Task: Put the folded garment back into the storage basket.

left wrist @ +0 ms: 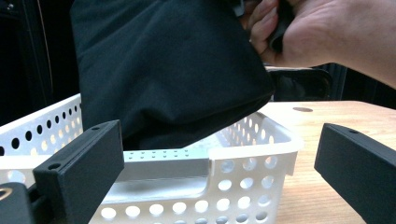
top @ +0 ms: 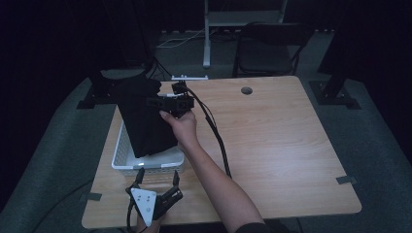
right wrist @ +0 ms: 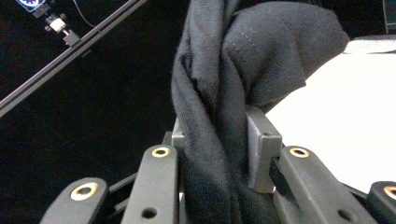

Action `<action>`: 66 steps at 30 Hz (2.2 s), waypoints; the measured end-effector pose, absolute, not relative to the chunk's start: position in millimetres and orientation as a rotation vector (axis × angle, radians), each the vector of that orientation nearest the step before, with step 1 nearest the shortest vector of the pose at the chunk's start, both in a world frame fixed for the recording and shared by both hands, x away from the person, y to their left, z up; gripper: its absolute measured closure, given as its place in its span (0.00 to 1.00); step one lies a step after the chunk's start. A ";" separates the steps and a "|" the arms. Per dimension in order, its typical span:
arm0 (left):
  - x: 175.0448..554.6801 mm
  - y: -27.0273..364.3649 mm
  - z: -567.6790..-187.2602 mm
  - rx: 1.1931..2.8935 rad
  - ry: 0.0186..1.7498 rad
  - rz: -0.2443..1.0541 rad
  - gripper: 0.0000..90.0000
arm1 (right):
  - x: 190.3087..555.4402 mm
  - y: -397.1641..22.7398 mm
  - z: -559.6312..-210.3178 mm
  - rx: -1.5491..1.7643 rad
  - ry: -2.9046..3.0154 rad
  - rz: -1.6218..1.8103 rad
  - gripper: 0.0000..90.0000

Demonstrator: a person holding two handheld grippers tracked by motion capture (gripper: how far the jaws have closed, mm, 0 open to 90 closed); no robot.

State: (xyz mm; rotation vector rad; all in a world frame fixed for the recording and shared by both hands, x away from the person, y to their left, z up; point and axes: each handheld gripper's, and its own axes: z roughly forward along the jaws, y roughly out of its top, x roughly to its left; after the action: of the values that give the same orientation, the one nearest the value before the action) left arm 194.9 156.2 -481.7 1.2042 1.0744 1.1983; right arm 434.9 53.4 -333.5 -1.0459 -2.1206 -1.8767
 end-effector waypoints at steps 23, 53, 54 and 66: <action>194.6 156.2 -481.9 1.199 1.071 1.197 0.03 | 440.1 68.6 -357.8 -1.102 -2.081 -1.856 0.78; 194.6 156.2 -481.9 1.200 1.071 1.197 0.03 | 451.6 69.6 -377.8 -1.218 -2.188 -1.724 0.77; 194.6 156.2 -481.9 1.198 1.071 1.197 0.03 | 452.5 70.0 -377.8 -1.223 -2.223 -1.699 0.77; 194.6 156.2 -481.9 1.200 1.071 1.197 0.03 | 461.3 74.2 -378.9 -1.221 -2.376 -1.561 0.77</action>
State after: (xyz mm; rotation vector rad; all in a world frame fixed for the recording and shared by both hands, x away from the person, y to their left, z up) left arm 194.6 156.2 -481.9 1.2005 1.0712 1.1967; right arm 461.3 74.2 -378.9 -1.2215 -2.3756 -1.5606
